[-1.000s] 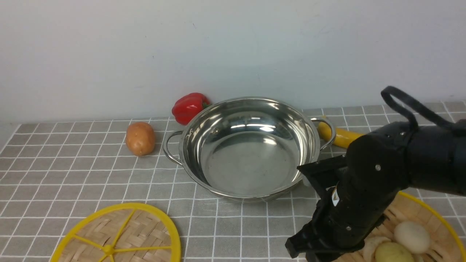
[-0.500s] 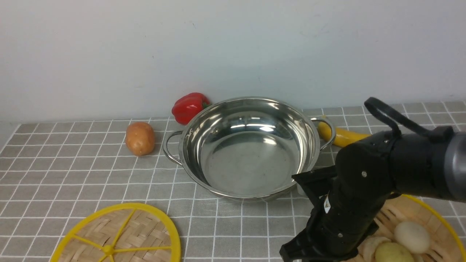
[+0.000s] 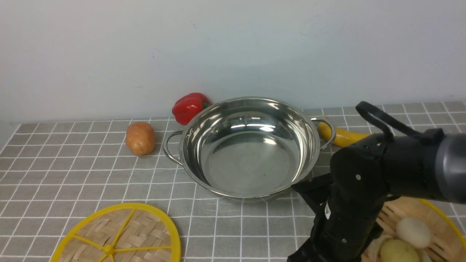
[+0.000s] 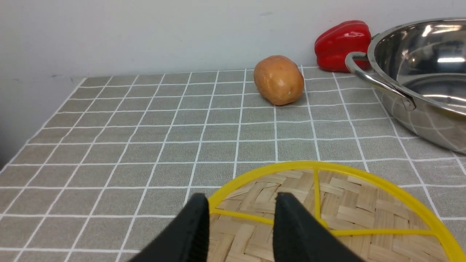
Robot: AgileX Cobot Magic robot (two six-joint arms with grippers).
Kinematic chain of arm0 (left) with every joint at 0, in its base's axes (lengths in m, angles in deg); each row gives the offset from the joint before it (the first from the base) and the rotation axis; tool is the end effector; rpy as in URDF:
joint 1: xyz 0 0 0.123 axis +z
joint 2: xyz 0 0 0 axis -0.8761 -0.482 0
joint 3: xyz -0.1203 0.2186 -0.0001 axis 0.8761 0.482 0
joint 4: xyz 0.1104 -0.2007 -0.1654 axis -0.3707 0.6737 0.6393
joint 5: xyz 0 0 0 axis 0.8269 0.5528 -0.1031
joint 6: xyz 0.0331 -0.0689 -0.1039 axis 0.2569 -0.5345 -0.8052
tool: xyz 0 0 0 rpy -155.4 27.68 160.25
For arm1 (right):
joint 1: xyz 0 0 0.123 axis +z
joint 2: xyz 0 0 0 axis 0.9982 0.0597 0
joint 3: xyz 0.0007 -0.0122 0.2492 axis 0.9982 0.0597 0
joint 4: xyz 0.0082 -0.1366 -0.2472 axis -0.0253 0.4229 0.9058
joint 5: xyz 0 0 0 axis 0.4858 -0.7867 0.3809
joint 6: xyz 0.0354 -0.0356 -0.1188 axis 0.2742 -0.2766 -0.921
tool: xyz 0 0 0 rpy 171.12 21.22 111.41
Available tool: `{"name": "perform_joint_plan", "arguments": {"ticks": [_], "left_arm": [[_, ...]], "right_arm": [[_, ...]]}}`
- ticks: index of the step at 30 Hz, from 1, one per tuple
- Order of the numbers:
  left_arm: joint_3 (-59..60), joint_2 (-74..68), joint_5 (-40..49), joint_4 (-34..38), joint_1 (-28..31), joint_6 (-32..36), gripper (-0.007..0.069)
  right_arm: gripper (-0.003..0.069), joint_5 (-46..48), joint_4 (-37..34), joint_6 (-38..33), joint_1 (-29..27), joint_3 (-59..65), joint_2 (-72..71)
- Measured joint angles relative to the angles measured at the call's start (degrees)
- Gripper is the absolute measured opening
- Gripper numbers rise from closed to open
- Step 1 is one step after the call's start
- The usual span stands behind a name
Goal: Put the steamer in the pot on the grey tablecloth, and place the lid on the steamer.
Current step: 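Reach for and grasp the rim of the bamboo steamer holding the buns with the right gripper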
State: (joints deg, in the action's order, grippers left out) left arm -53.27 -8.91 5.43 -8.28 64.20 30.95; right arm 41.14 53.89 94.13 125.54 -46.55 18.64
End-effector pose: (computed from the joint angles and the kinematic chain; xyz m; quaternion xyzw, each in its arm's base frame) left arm 0.1573 0.0087 0.1703 -0.0006 0.7926 0.0337 0.6088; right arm 0.2353 0.2149 0.0737 0.1682 -0.9822 -0.0467 0.0696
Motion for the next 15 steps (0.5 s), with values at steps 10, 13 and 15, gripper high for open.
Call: {"name": "perform_joint_plan", "arguments": {"ticks": [10, 13, 15], "left_arm": [[0.0, 0.0, 0.0, 0.0, 0.0, 0.0, 0.0243], [0.0, 0.0, 0.0, 0.0, 0.0, 0.0, 0.0243], [0.0, 0.0, 0.0, 0.0, 0.0, 0.0, 0.0243]], "right_arm": [[0.0059, 10.1, 6.9, -2.7, 0.0, -3.6, -4.2], [0.0059, 11.4, 10.9, -1.4, 0.0, -5.0, -7.6], [0.0059, 11.8, 12.2, -1.2, 0.0, -6.0, -9.7]]}}
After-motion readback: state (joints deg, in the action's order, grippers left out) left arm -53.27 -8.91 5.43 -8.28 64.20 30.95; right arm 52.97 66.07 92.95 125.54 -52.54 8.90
